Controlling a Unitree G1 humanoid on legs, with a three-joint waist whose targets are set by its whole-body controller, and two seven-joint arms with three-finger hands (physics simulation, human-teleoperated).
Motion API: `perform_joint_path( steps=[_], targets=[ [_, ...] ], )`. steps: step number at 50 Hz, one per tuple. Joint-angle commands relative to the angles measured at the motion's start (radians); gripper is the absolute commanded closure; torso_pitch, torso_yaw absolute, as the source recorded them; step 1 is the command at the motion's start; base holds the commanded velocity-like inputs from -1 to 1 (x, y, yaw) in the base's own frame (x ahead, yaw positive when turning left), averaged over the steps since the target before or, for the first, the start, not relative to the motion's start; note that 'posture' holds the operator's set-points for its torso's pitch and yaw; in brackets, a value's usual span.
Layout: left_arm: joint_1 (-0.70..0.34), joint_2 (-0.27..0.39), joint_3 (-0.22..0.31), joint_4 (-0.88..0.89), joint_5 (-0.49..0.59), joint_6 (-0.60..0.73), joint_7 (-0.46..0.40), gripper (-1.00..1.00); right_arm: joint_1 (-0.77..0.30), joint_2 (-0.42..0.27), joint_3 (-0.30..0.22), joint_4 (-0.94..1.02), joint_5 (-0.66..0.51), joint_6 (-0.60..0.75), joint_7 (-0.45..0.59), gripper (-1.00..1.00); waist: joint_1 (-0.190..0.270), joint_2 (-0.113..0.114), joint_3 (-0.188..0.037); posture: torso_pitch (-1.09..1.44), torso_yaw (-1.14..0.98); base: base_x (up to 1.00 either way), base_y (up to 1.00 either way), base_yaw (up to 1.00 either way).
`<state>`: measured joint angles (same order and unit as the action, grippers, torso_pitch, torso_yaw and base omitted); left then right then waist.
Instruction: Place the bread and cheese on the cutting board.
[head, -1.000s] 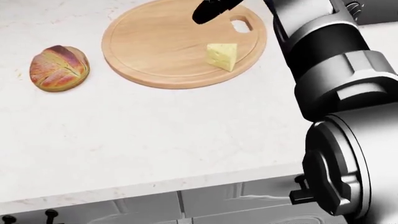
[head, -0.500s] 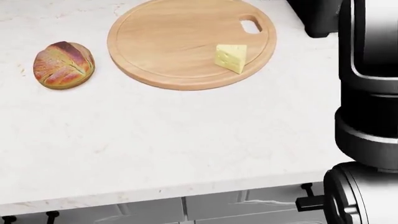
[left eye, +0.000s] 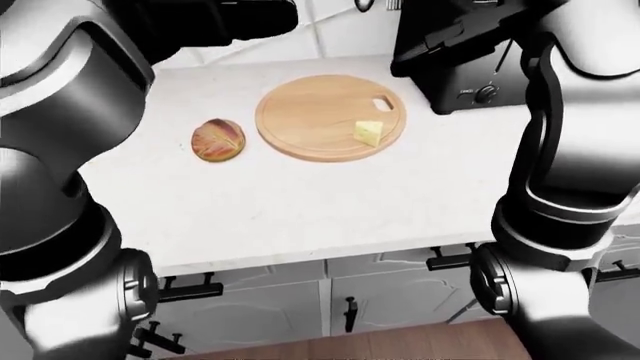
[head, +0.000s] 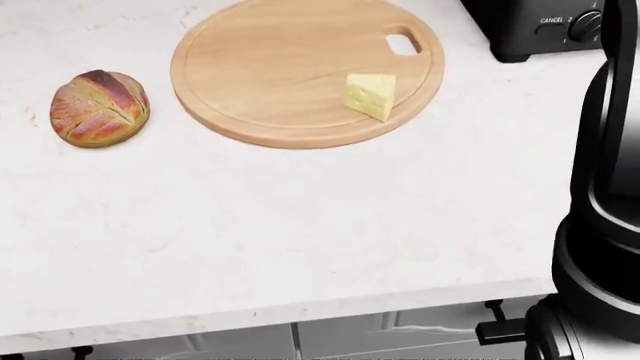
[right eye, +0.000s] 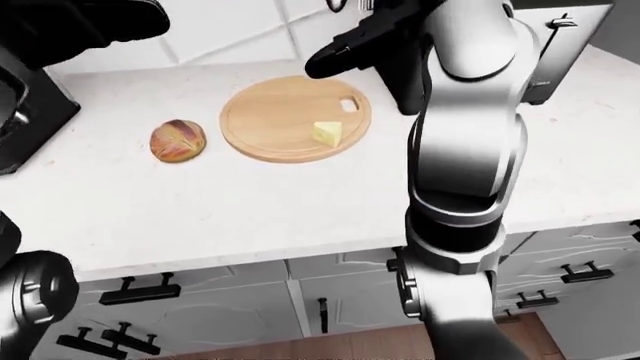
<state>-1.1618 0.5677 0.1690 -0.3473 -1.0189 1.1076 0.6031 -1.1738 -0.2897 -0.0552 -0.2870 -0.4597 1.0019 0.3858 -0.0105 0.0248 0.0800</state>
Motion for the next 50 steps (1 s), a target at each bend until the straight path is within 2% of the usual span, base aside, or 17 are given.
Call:
perform_joint_path(
  steps=[1,3,5,8,10,14,16,19,22,26,34,36,37,39,42,45,50],
  targets=[
    [-0.086,0.031,0.023,0.002,-0.012,0.066,-0.088,-1.0,-0.04,-0.009,-0.008,-0.022,-0.009,-0.017,-0.005,-1.0,-0.001,0.001,-0.033,0.0,0.0,0.0,0.0,0.0],
    [-0.116,0.093,-0.072,0.024,0.114,0.058,-0.258,-1.0,-0.03,-0.004,-0.009,-0.021,-0.008,-0.026,-0.01,-1.0,-0.001,0.002,-0.031,0.0,0.0,0.0,0.0,0.0],
    [-0.14,0.107,-0.146,0.065,0.282,0.036,-0.428,-1.0,-0.038,-0.001,-0.008,-0.013,-0.008,-0.027,-0.012,-1.0,-0.001,0.0,-0.025,0.0,0.0,0.0,0.0,0.0],
    [-0.205,0.075,-0.246,0.202,0.58,-0.035,-0.659,-1.0,-0.032,0.004,-0.005,-0.01,-0.006,-0.036,-0.014,-1.0,0.006,-0.004,-0.024,0.0,0.0,0.0,0.0,0.0],
    [-0.246,0.027,-0.271,0.338,0.78,-0.121,-0.785,-1.0,-0.028,0.006,-0.006,-0.013,-0.006,-0.035,-0.015,-1.0,0.011,-0.009,-0.026,0.0,0.0,0.0,0.0,0.0],
    [-0.357,-0.065,-0.248,0.689,1.084,-0.323,-0.982,-1.0,-0.037,0.004,-0.006,-0.011,-0.007,-0.031,-0.012,-1.0,0.016,-0.02,-0.032,0.0,0.0,0.0,0.0,0.0],
    [-0.429,-0.099,-0.23,0.958,1.21,-0.496,-1.009,-1.0,-0.038,0.005,-0.005,-0.004,-0.006,-0.035,-0.012,-1.0,0.017,-0.026,-0.034,0.0,0.0,0.0,0.0,0.0],
    [-0.55,-0.133,-0.213,1.354,1.351,-0.73,-0.978,-1.0,-0.044,0.005,-0.002,0.002,-0.007,-0.035,-0.01,-1.0,0.019,-0.035,-0.04,0.0,0.0,0.0,0.0,0.0],
    [-0.605,-0.165,-0.19,1.579,1.445,-0.805,-0.882,-1.0,-0.042,0.011,-0.006,0.013,-0.002,-0.047,-0.017,-1.0,0.019,-0.04,-0.047,0.0,0.0,0.0,0.0,0.0],
    [-0.618,-0.187,-0.18,1.658,1.556,-0.784,-0.785,-1.0,-0.047,0.008,-0.009,0.02,0.0,-0.052,-0.016,-1.0,0.016,-0.042,-0.054,0.0,0.0,0.0,0.0,0.0],
    [-0.602,-0.204,-0.193,1.692,1.773,-0.764,-0.724,-1.0,-0.03,0.024,-0.004,0.028,0.007,-0.069,-0.027,-1.0,0.011,-0.041,-0.054,0.0,0.0,0.0,0.0,0.0],
    [-0.589,-0.199,-0.261,1.699,1.899,-0.778,-0.704,-1.0,-0.021,0.03,-0.004,0.028,0.011,-0.075,-0.032,-1.0,0.01,-0.04,-0.054,0.0,0.0,0.0,0.0,0.0],
    [-0.566,-0.205,-0.305,1.703,1.973,-0.798,-0.75,-1.0,-0.022,0.033,-0.001,0.024,0.012,-0.072,-0.032,-1.0,0.01,-0.04,-0.054,0.0,0.0,0.0,0.0,0.0],
    [-0.566,-0.211,-0.298,1.702,2.031,-0.799,-0.803,-1.0,-0.025,0.027,-0.001,0.021,0.01,-0.066,-0.027,-1.0,0.01,-0.04,-0.055,0.0,0.0,0.0,0.0,0.0],
    [-0.574,-0.219,-0.302,1.696,2.114,-0.796,-1.041,-1.0,-0.015,0.042,0.002,0.033,0.016,-0.083,-0.042,-1.0,0.012,-0.039,-0.056,0.0,0.0,0.0,0.0,0.0],
    [-0.601,-0.208,-0.286,1.687,2.169,-0.77,-1.176,-1.0,-0.013,0.04,0.001,0.033,0.018,-0.082,-0.041,-1.0,0.014,-0.041,-0.055,0.0,0.0,0.0,0.0,0.0],
    [-0.633,-0.22,-0.218,1.679,2.174,-0.746,-1.28,-1.0,-0.007,0.045,0.005,0.039,0.02,-0.09,-0.048,-1.0,0.013,-0.044,-0.053,0.0,0.0,0.0,0.0,0.0]
  ],
)
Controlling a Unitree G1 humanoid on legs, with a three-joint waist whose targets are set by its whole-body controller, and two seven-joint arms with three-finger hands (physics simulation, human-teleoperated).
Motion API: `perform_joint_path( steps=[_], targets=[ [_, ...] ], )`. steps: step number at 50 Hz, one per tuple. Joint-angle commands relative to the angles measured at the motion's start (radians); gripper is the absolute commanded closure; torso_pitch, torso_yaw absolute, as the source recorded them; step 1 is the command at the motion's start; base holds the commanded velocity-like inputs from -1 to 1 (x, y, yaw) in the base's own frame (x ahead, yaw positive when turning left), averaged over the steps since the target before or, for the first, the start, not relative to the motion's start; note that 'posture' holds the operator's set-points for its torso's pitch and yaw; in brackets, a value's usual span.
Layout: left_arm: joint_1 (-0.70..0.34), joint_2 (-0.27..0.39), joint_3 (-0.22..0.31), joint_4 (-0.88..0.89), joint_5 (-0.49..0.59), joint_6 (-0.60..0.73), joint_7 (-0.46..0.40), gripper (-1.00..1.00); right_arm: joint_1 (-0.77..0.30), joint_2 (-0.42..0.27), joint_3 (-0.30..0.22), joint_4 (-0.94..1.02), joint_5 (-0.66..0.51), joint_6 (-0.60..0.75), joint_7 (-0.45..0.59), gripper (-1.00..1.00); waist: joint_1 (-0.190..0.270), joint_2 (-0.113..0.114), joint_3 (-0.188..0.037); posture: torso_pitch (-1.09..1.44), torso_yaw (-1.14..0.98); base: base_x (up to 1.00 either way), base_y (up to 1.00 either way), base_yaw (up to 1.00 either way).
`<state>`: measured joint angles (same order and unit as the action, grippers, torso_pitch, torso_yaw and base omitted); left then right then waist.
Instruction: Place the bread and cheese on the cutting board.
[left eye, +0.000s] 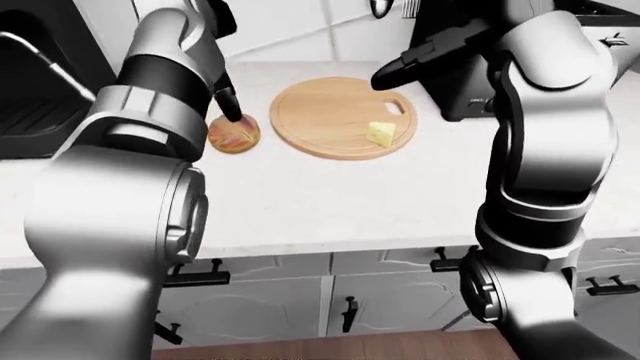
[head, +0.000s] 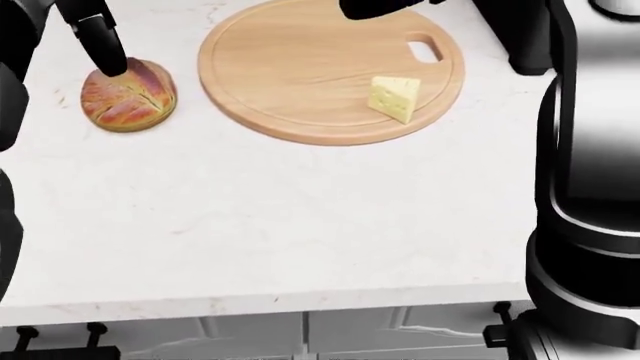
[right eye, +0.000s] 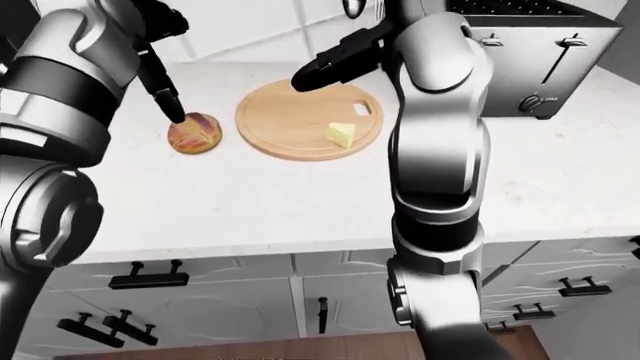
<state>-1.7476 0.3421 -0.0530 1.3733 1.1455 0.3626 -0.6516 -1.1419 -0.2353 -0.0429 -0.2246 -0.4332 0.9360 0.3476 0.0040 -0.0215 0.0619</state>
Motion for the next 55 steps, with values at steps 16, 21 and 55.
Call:
perform_joint_path(
  steps=[16,21,55],
  targets=[
    [-0.03,-0.005,0.007,-0.073,0.077,-0.083,-0.266,-1.0,-0.038,-0.003,-0.007,-0.002,-0.006,-0.042,-0.017,-1.0,0.003,-0.003,-0.036,0.0,0.0,0.0,0.0,0.0],
    [-0.016,-0.016,0.013,-0.079,0.081,-0.096,-0.284,-1.0,-0.038,-0.005,-0.007,-0.01,-0.007,-0.034,-0.014,-1.0,0.003,-0.005,-0.035,0.0,0.0,0.0,0.0,0.0],
    [0.074,-0.014,0.005,-0.109,0.107,-0.128,-0.362,-1.0,-0.048,-0.013,-0.009,-0.018,-0.015,-0.019,-0.009,-1.0,0.004,-0.003,-0.037,0.0,0.0,0.0,0.0,0.0]
  ],
)
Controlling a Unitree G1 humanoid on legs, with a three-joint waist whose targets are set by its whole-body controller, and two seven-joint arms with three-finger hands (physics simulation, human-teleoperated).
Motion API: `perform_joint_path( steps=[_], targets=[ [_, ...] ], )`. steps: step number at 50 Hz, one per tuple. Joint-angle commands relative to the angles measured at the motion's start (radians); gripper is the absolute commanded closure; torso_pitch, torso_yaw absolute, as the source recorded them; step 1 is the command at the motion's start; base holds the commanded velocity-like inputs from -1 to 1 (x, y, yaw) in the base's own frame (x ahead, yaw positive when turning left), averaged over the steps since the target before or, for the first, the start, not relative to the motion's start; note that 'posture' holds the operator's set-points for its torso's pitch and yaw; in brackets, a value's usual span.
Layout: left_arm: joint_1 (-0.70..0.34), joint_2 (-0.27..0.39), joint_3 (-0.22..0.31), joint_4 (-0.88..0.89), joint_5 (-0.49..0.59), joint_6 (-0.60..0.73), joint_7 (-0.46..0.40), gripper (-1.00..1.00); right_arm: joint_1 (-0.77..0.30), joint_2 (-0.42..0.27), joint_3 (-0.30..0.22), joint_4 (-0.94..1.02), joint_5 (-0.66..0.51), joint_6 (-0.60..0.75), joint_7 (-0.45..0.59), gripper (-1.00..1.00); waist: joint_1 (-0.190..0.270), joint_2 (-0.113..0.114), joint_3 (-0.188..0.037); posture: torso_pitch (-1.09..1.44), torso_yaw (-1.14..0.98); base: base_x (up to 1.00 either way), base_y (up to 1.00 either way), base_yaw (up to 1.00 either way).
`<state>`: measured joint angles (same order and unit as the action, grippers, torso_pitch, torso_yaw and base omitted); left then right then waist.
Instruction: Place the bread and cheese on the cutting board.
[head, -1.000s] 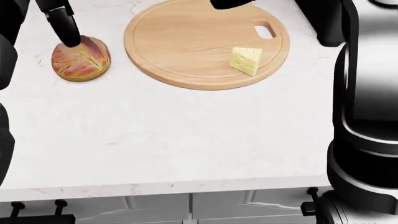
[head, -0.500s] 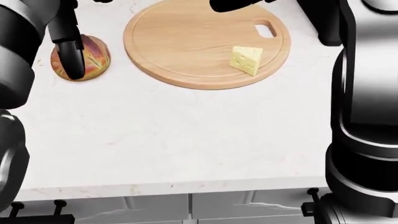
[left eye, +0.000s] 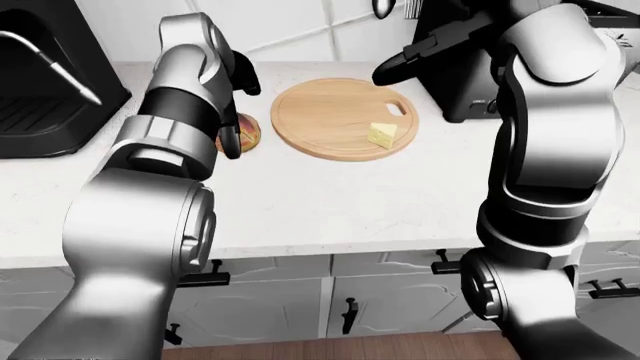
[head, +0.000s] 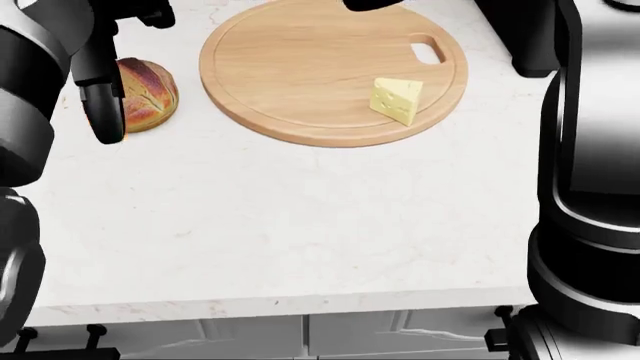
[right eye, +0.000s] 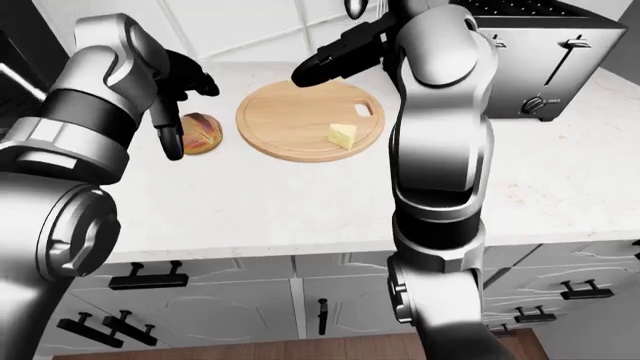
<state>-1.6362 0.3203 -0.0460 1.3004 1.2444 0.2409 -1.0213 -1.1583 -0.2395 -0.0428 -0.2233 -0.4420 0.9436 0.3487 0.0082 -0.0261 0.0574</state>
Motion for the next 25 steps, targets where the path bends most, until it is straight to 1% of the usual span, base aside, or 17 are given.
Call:
perform_joint_path(
  steps=[1,9,16,22,25],
  targets=[
    [-0.035,0.005,-0.002,-0.038,0.01,-0.005,0.014,-1.0,-0.029,-0.008,-0.01,-0.02,-0.005,-0.027,-0.011,-1.0,0.0,0.002,-0.033,0.0,0.0,0.0,0.0,0.0],
    [-0.019,0.001,-0.007,-0.039,0.023,-0.009,0.015,-1.0,-0.022,-0.004,-0.007,-0.028,-0.004,-0.025,-0.015,-1.0,0.0,0.002,-0.034,0.0,0.0,0.0,0.0,0.0],
    [-0.004,0.004,-0.013,-0.035,0.045,-0.016,0.034,-1.0,-0.018,-0.001,-0.006,-0.031,-0.002,-0.026,-0.017,-1.0,0.0,0.002,-0.035,0.0,0.0,0.0,0.0,0.0],
    [-0.004,0.005,-0.01,-0.022,0.059,-0.021,0.101,-1.0,-0.022,-0.004,-0.006,-0.031,-0.003,-0.023,-0.014,-1.0,-0.001,0.003,-0.036,0.0,0.0,0.0,0.0,0.0],
    [-0.004,0.004,-0.007,-0.018,0.06,-0.028,0.116,-1.0,-0.025,-0.006,-0.007,-0.028,-0.003,-0.024,-0.012,-1.0,-0.002,0.003,-0.036,0.0,0.0,0.0,0.0,0.0]
  ],
)
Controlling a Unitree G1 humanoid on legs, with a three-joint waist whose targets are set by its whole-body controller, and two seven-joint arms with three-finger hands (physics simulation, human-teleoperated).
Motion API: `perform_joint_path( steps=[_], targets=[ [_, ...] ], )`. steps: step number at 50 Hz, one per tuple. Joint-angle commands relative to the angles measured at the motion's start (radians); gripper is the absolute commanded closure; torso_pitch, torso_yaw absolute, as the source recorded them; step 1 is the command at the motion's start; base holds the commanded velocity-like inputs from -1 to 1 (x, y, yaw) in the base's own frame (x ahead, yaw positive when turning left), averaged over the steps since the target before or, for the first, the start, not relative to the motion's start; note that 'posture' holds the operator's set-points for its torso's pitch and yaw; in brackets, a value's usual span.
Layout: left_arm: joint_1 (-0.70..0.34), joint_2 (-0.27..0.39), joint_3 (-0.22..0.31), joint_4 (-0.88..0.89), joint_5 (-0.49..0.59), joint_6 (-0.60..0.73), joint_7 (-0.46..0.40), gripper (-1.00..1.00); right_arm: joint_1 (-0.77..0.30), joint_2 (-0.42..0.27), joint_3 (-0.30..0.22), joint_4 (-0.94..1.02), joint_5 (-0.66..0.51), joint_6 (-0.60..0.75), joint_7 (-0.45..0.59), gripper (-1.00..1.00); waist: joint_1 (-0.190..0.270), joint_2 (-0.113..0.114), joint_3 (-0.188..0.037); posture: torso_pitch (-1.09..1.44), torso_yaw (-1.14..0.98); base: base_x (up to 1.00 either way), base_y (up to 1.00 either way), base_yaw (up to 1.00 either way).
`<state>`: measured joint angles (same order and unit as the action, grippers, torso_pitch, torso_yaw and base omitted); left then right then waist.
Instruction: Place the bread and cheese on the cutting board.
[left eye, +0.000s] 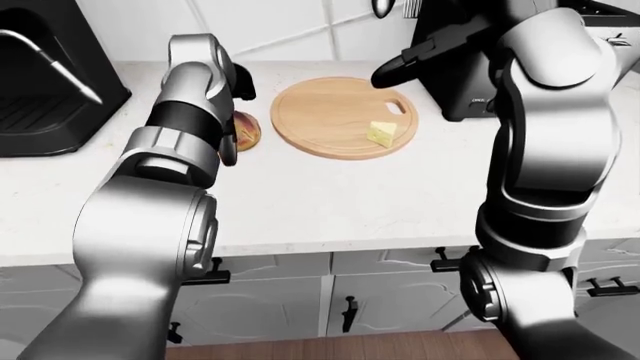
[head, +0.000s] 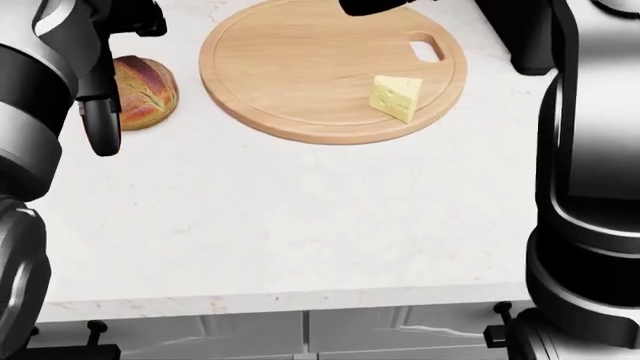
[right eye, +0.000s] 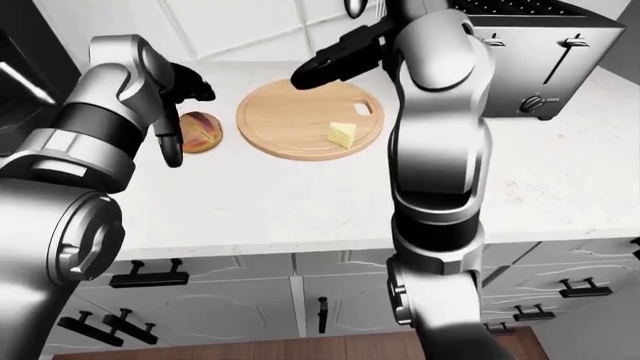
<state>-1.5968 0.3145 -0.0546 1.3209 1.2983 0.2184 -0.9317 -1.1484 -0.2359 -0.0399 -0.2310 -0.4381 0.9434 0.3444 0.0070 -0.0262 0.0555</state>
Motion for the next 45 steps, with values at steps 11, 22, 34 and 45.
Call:
perform_joint_path(
  steps=[11,22,34,45],
  targets=[
    [-0.035,-0.006,0.007,-0.033,0.004,-0.016,0.078,-1.0,-0.036,-0.009,-0.009,-0.021,-0.009,-0.023,-0.006,-1.0,0.0,0.003,-0.035,0.0,0.0,0.0,0.0,0.0],
    [-0.015,-0.011,-0.002,-0.029,0.017,-0.036,0.111,-1.0,-0.026,-0.003,-0.008,-0.023,-0.01,-0.027,-0.008,-1.0,-0.001,0.004,-0.036,0.0,0.0,0.0,0.0,0.0],
    [0.002,-0.006,0.003,-0.022,0.024,-0.046,0.157,-1.0,-0.034,-0.005,-0.006,-0.025,-0.013,-0.019,-0.003,-1.0,-0.002,0.006,-0.038,0.0,0.0,0.0,0.0,0.0],
    [0.011,-0.012,0.008,-0.015,0.014,-0.056,0.205,-0.69,-0.033,-0.004,-0.008,-0.018,-0.013,-0.028,-0.001,-1.0,-0.003,0.007,-0.038,0.0,0.0,0.0,0.0,0.0]
  ],
)
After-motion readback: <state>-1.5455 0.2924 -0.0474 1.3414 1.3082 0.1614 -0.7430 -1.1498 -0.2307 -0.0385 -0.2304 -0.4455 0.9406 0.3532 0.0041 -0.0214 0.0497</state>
